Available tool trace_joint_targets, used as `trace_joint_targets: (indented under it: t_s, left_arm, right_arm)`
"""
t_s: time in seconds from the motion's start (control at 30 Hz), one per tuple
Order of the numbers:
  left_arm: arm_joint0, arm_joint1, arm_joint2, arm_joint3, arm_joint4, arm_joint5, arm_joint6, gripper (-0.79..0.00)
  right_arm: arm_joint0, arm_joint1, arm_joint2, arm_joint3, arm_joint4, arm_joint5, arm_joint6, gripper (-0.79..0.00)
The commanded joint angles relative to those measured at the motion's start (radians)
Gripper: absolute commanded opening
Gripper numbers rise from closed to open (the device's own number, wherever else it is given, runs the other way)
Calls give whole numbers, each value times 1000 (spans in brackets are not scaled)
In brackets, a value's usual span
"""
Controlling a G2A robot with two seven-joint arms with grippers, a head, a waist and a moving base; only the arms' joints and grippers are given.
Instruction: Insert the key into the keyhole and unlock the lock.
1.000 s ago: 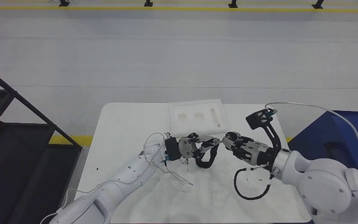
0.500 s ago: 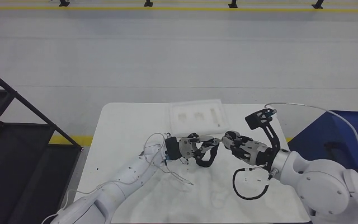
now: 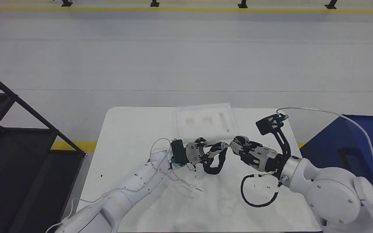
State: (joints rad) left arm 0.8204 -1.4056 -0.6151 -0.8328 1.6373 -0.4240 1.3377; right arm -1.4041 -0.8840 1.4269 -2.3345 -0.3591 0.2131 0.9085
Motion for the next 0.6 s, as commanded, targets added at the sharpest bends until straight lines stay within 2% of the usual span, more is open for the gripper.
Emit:
trace_joint_targets:
  t_s: [0.0, 0.57]
  left_arm:
    - [-2, -3, 1, 3, 2, -2, 1, -785]
    - [-7, -13, -5, 18, 17, -7, 15, -785]
  right_arm:
    - [2, 0, -2, 4, -1, 0, 2, -785]
    - [20, -5, -25, 21, -21, 4, 4, -785]
